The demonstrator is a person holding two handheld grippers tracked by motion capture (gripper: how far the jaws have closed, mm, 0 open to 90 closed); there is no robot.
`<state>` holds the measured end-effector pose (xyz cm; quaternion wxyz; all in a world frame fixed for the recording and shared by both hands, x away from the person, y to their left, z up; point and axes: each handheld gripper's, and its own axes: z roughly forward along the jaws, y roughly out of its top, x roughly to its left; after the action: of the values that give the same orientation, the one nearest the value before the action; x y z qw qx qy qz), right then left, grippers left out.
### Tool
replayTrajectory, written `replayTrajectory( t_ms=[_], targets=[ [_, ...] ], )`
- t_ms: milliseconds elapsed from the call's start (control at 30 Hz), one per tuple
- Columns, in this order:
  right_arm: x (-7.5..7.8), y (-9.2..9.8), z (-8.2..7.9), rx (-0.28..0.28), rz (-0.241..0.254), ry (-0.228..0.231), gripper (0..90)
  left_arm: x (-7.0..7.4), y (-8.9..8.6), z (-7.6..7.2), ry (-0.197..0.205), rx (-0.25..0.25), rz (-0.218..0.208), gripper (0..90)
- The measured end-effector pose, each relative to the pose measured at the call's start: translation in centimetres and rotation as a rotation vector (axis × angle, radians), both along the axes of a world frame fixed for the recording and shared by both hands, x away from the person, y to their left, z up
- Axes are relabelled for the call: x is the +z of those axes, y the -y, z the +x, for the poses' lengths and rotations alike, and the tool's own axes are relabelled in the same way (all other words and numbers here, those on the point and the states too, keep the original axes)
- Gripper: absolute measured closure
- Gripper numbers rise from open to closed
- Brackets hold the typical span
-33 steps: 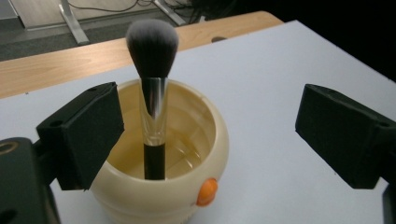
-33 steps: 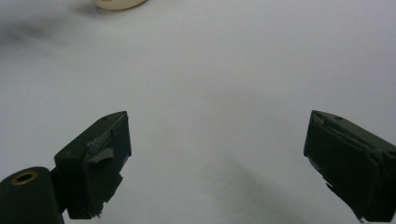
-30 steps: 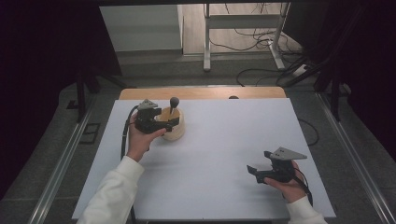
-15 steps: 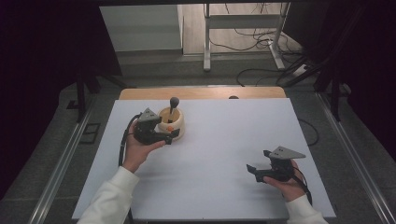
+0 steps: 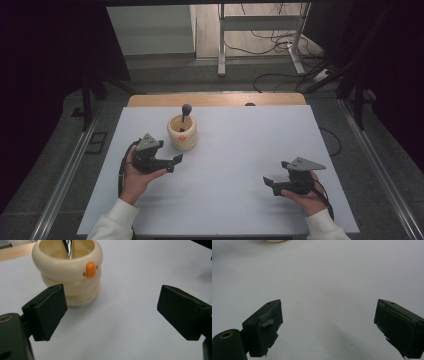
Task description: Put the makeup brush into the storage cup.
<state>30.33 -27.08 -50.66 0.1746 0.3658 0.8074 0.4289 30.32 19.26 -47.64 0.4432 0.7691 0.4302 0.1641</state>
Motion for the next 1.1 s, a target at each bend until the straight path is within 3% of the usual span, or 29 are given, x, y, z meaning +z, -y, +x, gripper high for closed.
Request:
replayTrajectory(
  t_ms=[300,500,700,1100],
  targets=[
    [0.1,0.0,-0.2,-0.002,-0.006,0.0,9.0,-1.2,-2.0,-2.3,-0.025,0.026,-0.005,9.9],
    [0.1,0.1,-0.3,-0.005,-0.01,0.0,9.0,-2.8,-3.1,-3.6,-0.054,0.057,0.011,11.2],
    [0.0,0.1,-0.4,-0.003,-0.016,-0.002,9.0,-3.7,-3.7,-4.2,-0.071,0.062,0.045,11.3],
    [-0.1,0.1,-0.3,0.007,-0.022,-0.004,9.0,-4.6,-4.5,-4.6,-0.087,0.082,0.054,11.8]
  ],
)
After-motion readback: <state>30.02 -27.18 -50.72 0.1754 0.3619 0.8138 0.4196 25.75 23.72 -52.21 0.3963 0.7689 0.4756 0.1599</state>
